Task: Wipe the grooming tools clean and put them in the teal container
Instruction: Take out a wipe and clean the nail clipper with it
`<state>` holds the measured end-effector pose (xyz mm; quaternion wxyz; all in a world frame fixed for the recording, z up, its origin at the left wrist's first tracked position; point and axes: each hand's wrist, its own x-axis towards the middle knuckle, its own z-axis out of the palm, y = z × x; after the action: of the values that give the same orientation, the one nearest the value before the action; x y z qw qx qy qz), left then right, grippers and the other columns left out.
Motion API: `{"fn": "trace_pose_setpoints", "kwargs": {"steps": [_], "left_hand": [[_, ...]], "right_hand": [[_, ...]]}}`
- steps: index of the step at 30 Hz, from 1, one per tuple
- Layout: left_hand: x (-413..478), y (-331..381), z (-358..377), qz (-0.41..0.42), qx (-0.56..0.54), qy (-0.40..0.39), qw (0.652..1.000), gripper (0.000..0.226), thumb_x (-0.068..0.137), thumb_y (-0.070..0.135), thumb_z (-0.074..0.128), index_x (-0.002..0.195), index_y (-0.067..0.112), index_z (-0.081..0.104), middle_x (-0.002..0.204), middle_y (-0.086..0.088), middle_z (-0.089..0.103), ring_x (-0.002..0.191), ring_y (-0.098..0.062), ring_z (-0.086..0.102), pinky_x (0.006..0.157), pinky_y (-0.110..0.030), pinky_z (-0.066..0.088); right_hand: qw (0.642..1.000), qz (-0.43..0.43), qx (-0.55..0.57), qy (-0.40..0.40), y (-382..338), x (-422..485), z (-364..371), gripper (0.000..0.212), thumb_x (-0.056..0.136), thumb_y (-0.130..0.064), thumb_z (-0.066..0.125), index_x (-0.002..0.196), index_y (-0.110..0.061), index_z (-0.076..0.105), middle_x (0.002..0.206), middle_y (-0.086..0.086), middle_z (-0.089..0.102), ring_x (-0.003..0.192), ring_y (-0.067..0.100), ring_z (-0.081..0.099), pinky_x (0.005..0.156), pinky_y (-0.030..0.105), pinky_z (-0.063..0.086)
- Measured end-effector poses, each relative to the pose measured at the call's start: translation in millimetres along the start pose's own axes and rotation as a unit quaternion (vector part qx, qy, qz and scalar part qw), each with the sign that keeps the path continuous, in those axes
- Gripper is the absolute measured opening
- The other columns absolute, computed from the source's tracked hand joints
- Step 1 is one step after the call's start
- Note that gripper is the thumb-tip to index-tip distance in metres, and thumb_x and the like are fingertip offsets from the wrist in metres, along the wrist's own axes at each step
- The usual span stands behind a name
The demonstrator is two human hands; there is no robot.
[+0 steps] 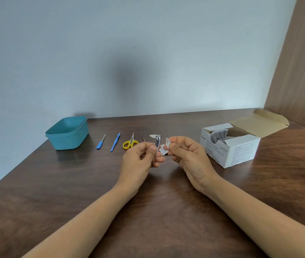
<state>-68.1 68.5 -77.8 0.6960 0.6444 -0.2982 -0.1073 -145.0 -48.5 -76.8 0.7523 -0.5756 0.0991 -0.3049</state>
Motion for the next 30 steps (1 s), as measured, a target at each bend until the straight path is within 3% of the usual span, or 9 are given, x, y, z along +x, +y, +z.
{"fn": "trace_pose_setpoints", "kwargs": {"steps": [5,10,23,30], "left_hand": [[-0.6,0.6,1.2,0.005,0.023,-0.002,1.0,0.015,0.096,0.009,0.053,0.089,0.018,0.063,0.069,0.003,0.069,0.066,-0.006,0.067,0.058,-0.016,0.052],[-1.1,1.0,0.6,0.014,0.036,-0.003,0.999,0.011,0.095,0.012,0.056,0.091,0.008,0.065,0.073,-0.003,0.068,0.064,-0.006,0.067,0.059,-0.016,0.052],[-0.1,1.7,1.3,0.006,-0.002,0.022,1.0,0.012,0.094,0.008,0.057,0.084,0.007,0.064,0.058,0.003,0.067,0.057,-0.005,0.064,0.058,-0.016,0.053],[-0.6,2.5,2.4,0.001,-0.007,0.022,1.0,0.013,0.094,0.006,0.056,0.083,0.005,0.064,0.064,-0.004,0.067,0.056,-0.007,0.065,0.055,-0.017,0.054]], "right_hand": [[1.0,0.003,-0.012,0.002,0.3,0.1,-1.9,0.011,0.09,-0.004,0.059,0.09,-0.009,0.069,0.072,0.0,0.063,0.066,0.006,0.052,0.063,0.017,0.042],[1.0,0.009,-0.009,-0.003,0.0,-0.6,-1.4,0.011,0.089,-0.006,0.06,0.088,-0.011,0.07,0.073,0.0,0.063,0.065,0.004,0.053,0.063,0.017,0.043],[0.999,0.037,0.034,0.001,-6.1,-2.6,1.5,0.012,0.09,-0.003,0.057,0.085,-0.009,0.067,0.066,-0.002,0.066,0.057,0.002,0.053,0.057,0.013,0.044],[0.998,0.052,0.038,-0.009,-5.8,-2.2,0.6,0.008,0.088,-0.006,0.06,0.087,-0.009,0.067,0.068,0.0,0.067,0.057,0.003,0.055,0.058,0.015,0.044]]}}
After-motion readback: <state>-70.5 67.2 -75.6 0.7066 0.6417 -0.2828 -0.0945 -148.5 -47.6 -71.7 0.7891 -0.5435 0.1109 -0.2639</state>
